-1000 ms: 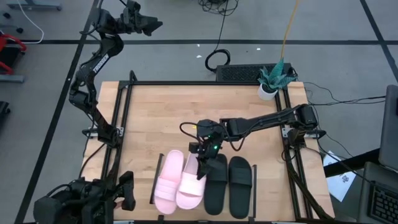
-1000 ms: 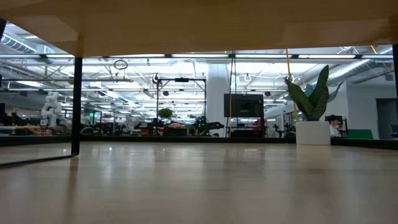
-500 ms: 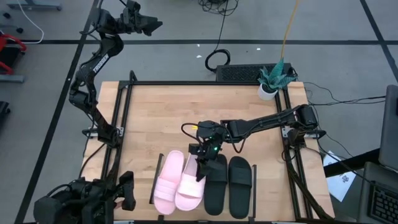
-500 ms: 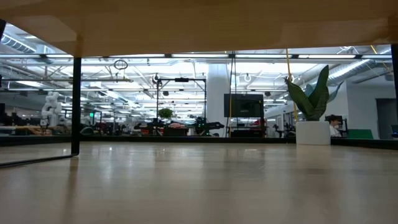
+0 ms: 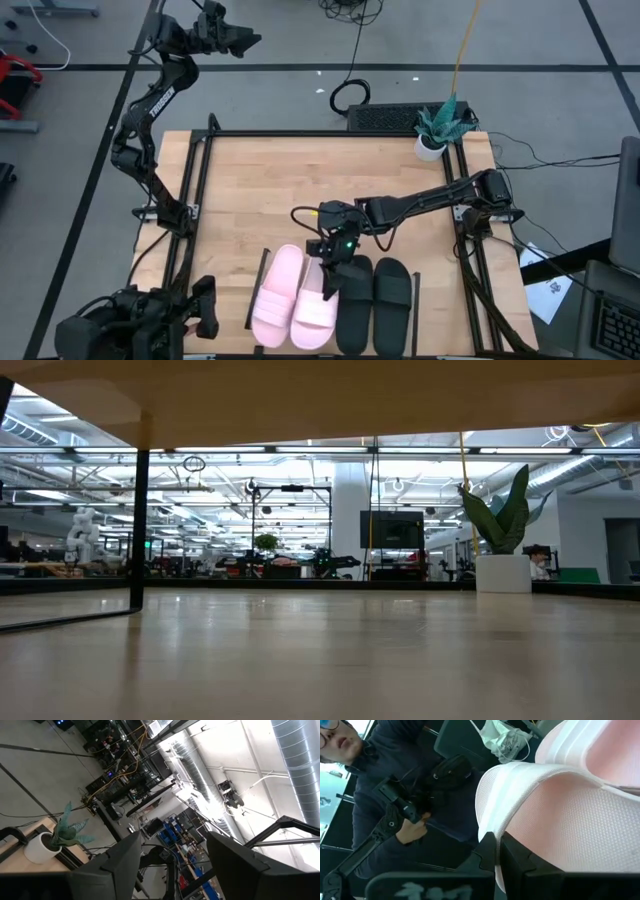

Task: Pick and place slides into the shelf
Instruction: Put the pink slipper on the shelf

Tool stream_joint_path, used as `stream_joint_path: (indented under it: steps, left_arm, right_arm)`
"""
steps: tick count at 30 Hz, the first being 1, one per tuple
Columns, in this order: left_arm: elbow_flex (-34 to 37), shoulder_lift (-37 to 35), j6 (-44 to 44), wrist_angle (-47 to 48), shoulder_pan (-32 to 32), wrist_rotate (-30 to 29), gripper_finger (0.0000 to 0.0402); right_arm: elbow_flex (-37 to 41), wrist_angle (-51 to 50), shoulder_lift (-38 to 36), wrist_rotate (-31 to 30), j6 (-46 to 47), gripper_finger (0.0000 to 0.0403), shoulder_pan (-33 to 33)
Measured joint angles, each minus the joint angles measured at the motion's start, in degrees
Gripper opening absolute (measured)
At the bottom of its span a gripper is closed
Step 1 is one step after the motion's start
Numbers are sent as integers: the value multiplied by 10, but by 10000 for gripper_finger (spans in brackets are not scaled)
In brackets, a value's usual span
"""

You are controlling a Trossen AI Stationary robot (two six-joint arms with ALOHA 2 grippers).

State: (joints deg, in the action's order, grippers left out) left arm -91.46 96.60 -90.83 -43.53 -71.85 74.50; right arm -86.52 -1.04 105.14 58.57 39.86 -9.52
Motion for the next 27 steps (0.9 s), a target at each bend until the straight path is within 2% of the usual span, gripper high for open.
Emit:
stream_joint_path:
  steps: [22,27]
  left_arm:
    - [0,0,0,0,0,-11,227]
    - [0,0,0,0,0,-11,227]
  right_arm:
    - [23,0,-1,-3,14,0,2]
    - [23,-1,-1,-3,14,15,2]
